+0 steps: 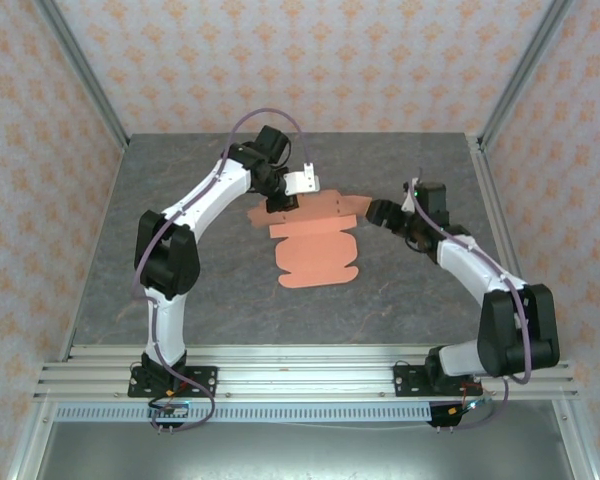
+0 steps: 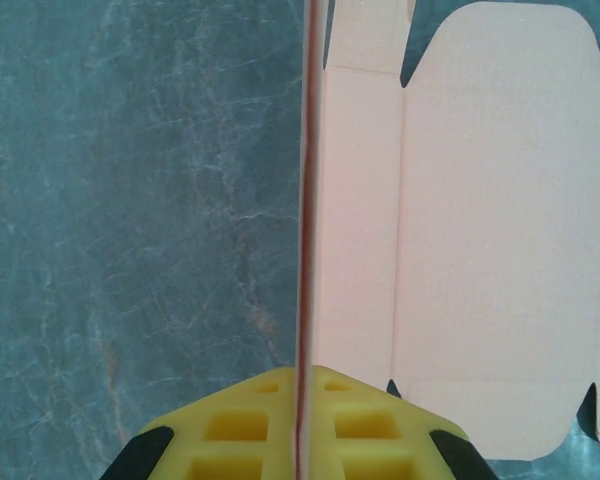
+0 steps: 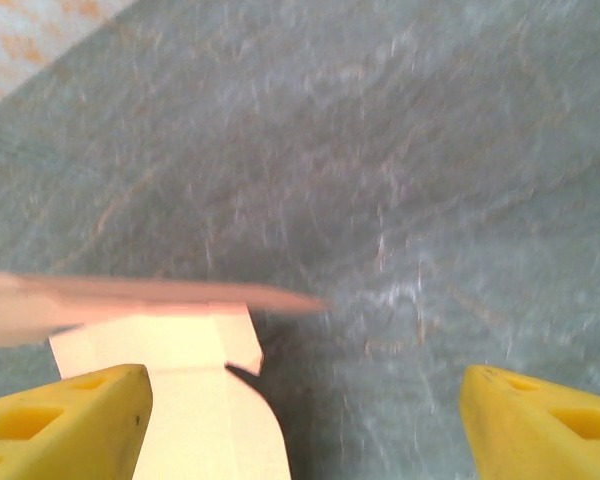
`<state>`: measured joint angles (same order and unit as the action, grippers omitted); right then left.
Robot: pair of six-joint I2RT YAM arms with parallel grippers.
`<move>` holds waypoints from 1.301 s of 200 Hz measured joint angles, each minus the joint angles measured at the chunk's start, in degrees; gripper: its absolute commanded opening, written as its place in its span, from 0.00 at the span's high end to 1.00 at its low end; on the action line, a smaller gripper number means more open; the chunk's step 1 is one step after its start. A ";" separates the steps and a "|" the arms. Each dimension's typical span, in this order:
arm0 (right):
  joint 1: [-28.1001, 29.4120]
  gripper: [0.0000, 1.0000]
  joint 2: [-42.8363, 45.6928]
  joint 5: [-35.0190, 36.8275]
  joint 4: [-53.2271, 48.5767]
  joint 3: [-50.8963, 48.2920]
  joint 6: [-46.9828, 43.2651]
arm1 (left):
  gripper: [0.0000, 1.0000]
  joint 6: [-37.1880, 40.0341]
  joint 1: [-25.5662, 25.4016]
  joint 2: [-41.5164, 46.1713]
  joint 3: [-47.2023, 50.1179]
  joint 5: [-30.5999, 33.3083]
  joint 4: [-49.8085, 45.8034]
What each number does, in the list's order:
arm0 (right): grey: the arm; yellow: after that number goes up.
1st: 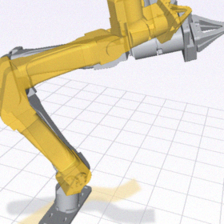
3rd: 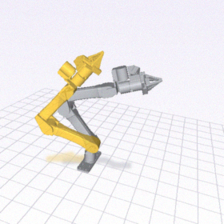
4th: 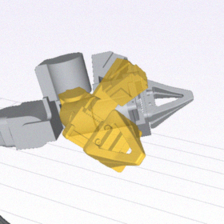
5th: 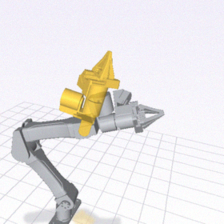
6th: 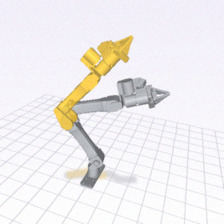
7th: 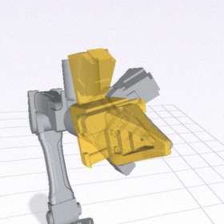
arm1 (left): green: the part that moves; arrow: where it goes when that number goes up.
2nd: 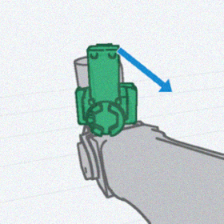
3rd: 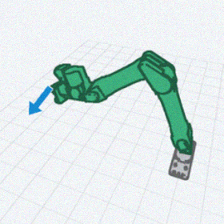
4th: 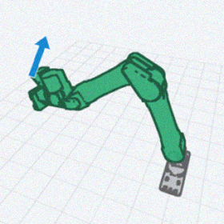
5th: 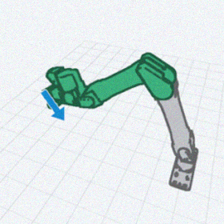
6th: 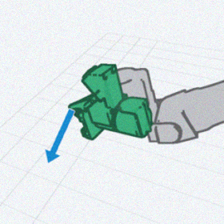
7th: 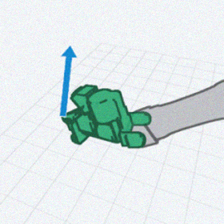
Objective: Fold the paper box
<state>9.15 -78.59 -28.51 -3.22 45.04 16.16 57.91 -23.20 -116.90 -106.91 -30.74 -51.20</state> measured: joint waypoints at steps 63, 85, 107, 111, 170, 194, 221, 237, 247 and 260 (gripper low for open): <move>3.26 0.31 -4.13 2.23 6.84 -7.78 3.28 | 1.00 0.74 0.00 0.04 2.40 -2.64 -0.68; 4.55 0.31 -5.86 4.44 10.84 -7.78 5.03 | 1.00 0.74 0.00 0.07 2.45 -3.50 -0.63; 6.71 0.31 -7.89 6.62 13.70 -7.76 6.36 | 1.00 0.72 0.00 0.17 3.06 -3.89 -0.44; 7.13 0.32 -8.22 7.04 14.03 -7.76 6.45 | 1.00 0.72 0.00 0.20 3.19 -3.98 -0.44; 9.07 0.52 -9.44 13.25 16.87 -7.78 9.11 | 1.00 0.70 0.00 0.20 3.52 -4.37 -0.20; 9.07 0.51 -9.44 15.37 16.76 -7.78 9.35 | 1.00 0.70 0.00 0.42 3.87 -4.57 0.24; 9.07 0.50 -9.44 16.06 16.52 -7.78 9.35 | 1.00 0.68 0.00 1.03 4.33 -4.63 0.63; 9.07 0.50 -9.07 15.82 16.52 -7.89 9.33 | 1.00 0.68 0.00 1.05 4.33 -4.61 0.70; 9.07 0.51 -8.20 15.47 16.22 -8.20 9.22 | 1.00 0.68 0.00 1.05 4.33 -4.61 0.72; 9.09 0.52 -6.32 15.72 14.86 -8.35 9.11 | 1.00 0.66 0.00 1.05 4.33 -4.63 0.87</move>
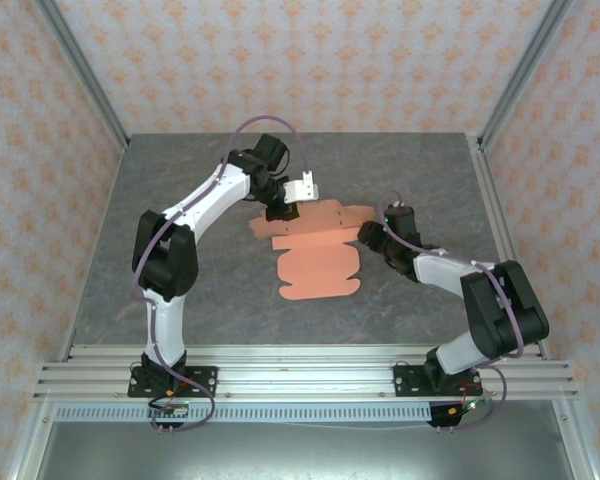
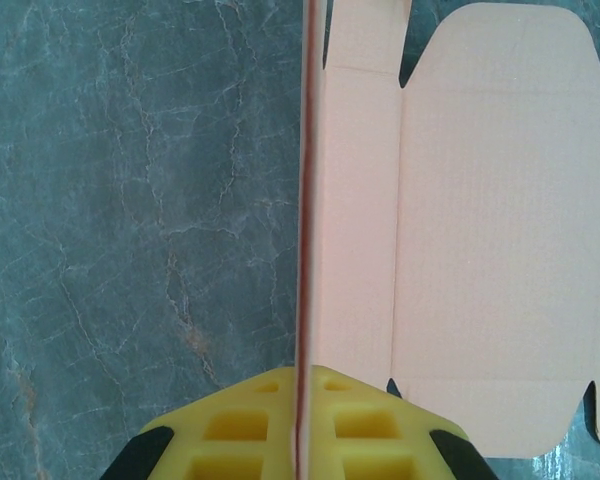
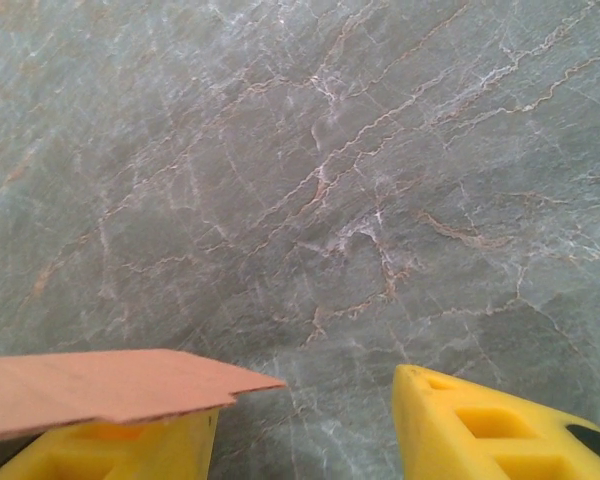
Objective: Fold the paper box
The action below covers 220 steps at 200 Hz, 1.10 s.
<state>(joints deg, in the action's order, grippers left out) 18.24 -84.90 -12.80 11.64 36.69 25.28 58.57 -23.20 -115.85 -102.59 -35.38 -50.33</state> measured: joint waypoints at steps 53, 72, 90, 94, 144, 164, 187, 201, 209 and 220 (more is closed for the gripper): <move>-0.44 0.60 3.08 2.10 -1.70 -1.46 1.03 | 1.00 -0.22 0.00 0.00 0.02 0.00 0.96; -0.42 0.64 1.81 1.90 -1.77 -2.25 1.77 | 1.00 -0.59 0.00 0.00 0.02 0.00 1.31; -0.26 0.66 0.61 1.44 -1.73 -2.25 1.97 | 1.00 -0.63 0.00 0.00 0.02 0.00 1.33; -0.24 0.66 0.37 1.25 -1.70 -2.25 1.97 | 1.00 -0.63 0.00 0.00 0.02 0.00 1.36; 1.90 0.67 -1.77 0.79 2.32 -2.25 1.97 | 1.00 -1.25 0.00 0.00 0.02 0.02 1.36; 2.40 0.66 -2.51 0.79 4.85 -2.25 1.99 | 1.00 -1.25 0.00 0.00 0.02 0.17 1.31; 2.54 0.62 -2.93 0.48 7.50 -2.25 1.90 | 1.00 -1.25 0.00 -0.02 0.02 0.46 1.31; 2.54 0.61 -2.99 -0.11 8.96 -2.25 1.73 | 1.00 -1.25 0.00 -0.02 0.02 0.46 1.33; 2.60 0.59 -3.04 -0.66 9.55 -2.25 1.70 | 1.00 -1.25 0.00 -0.02 0.02 0.46 1.33; 2.62 0.58 -3.23 -1.44 10.32 -2.23 1.62 | 1.00 -1.25 0.00 -0.02 0.02 0.46 1.33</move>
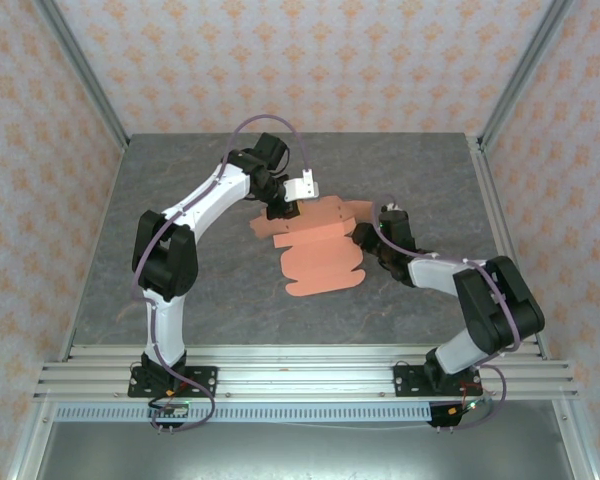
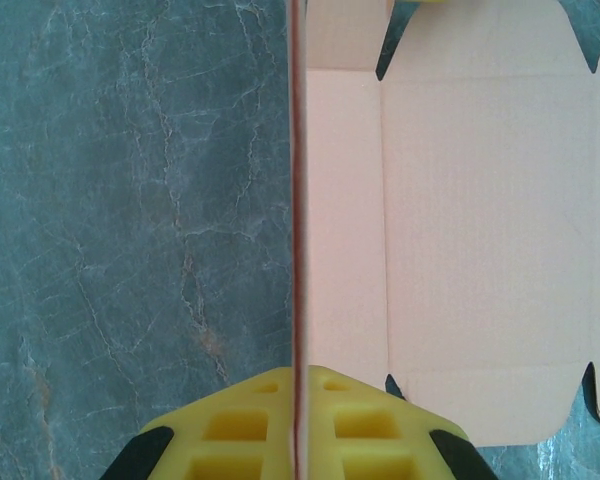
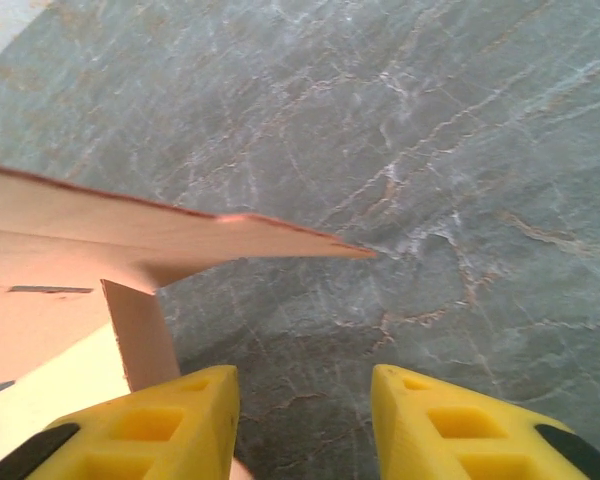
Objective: Fold the paper box
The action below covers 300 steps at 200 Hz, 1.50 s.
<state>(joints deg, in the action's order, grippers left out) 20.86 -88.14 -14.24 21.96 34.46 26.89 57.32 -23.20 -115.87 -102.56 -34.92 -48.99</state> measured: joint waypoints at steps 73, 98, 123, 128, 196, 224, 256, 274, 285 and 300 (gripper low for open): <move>0.76 0.53 -3.72 -3.63 0.33 1.33 -0.76 | 1.00 0.04 -0.11 -2.36 -0.26 0.46 -0.15; 0.96 0.52 -3.85 -3.76 -0.02 1.36 -0.98 | 1.00 0.20 -0.72 -2.84 -1.14 1.05 -0.74; 1.03 0.50 -4.59 -3.58 -1.07 1.88 -0.96 | 1.00 0.22 -1.33 -3.61 -2.01 1.73 -1.14; 1.09 0.50 -4.79 -3.50 -1.51 2.10 -0.96 | 1.00 0.22 -1.40 -3.67 -2.08 1.88 -1.16; 2.49 0.42 -7.39 -1.40 -4.83 4.55 -1.25 | 1.00 0.24 -1.99 -4.00 -2.32 4.57 -1.40; 4.22 0.35 -7.50 0.90 -6.10 5.49 -1.79 | 1.00 0.22 -2.54 -4.55 -3.32 5.35 -1.42; 4.96 0.33 -7.50 2.27 -6.38 5.68 -1.84 | 1.00 0.22 -2.64 -4.68 -3.48 5.44 -1.46; 5.16 0.29 -7.50 2.78 -6.56 5.68 -1.81 | 1.00 0.22 -2.69 -4.68 -3.48 5.60 -1.46; 5.33 0.26 -7.41 3.13 -6.58 5.68 -1.86 | 1.00 0.22 -2.69 -4.68 -3.48 5.64 -1.46; 5.49 0.21 -6.38 3.78 -7.72 5.40 -1.90 | 1.00 0.22 -2.69 -4.68 -3.48 5.79 -1.46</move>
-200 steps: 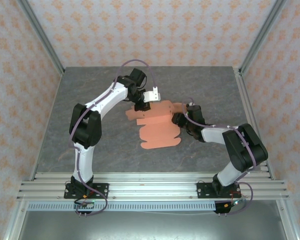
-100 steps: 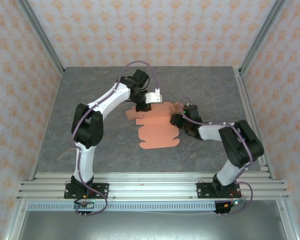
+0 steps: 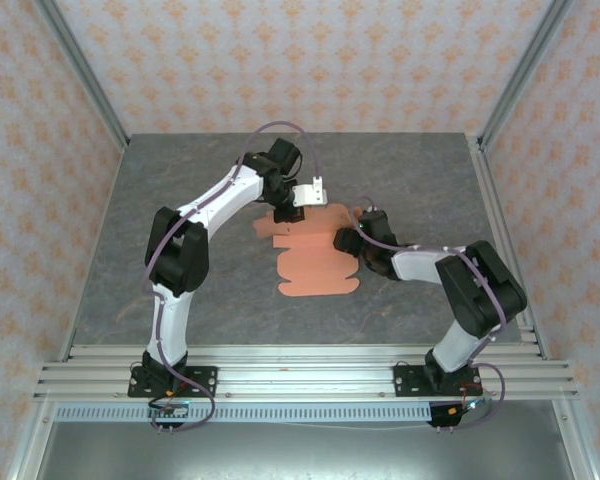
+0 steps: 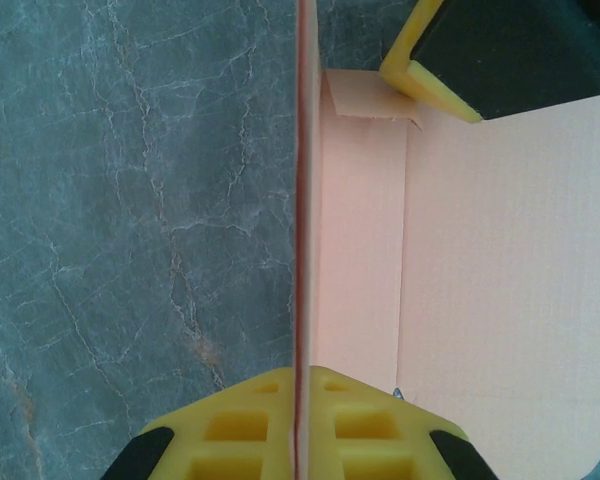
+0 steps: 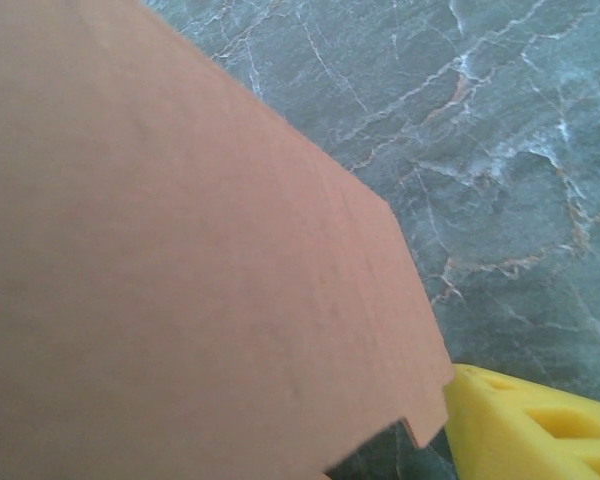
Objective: Fold the paper box
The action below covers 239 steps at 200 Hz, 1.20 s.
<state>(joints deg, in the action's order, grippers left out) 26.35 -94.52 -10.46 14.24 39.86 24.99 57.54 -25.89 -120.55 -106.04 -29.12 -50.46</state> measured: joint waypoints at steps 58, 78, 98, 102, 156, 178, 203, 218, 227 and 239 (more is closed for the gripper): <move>-5.11 0.21 22.34 -1.86 -11.41 -4.07 -4.07 | 1.00 0.04 0.00 0.00 0.00 0.68 0.02; -10.51 0.19 32.48 -3.52 -14.43 -4.81 -5.20 | 1.00 0.50 -0.02 0.00 0.00 1.22 0.02; -15.17 0.20 38.53 -4.90 -16.48 -4.85 -5.77 | 1.00 1.05 -0.39 0.00 0.22 2.84 0.66; -15.74 0.20 38.93 -5.07 -16.70 -4.85 -5.81 | 1.00 1.09 -0.46 0.00 0.35 3.13 0.83; -21.68 0.34 28.04 -12.17 -15.89 -4.68 -5.22 | 1.00 2.43 -1.66 0.00 0.72 6.58 1.49; -22.18 0.42 21.11 -16.26 -13.55 -3.65 -5.46 | 1.00 2.64 -1.84 0.02 1.16 7.30 2.38; -22.53 0.51 13.40 -20.44 -12.61 1.29 -6.93 | 1.00 3.06 -2.16 0.07 1.68 8.52 3.96; -22.67 0.51 9.29 -22.34 -11.96 5.16 -7.76 | 1.00 3.26 -2.54 0.24 2.38 9.27 5.42; -22.82 0.51 7.50 -22.95 -11.63 7.06 -8.31 | 1.00 3.37 -2.64 0.46 2.78 9.77 6.08; -22.97 0.51 5.49 -23.37 -11.41 9.22 -9.03 | 1.00 3.48 -2.82 0.68 3.17 10.16 6.58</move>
<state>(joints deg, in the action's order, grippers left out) 3.38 -89.03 -33.82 2.83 49.08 15.97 61.01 -28.71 -119.87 -102.87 -18.96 -43.88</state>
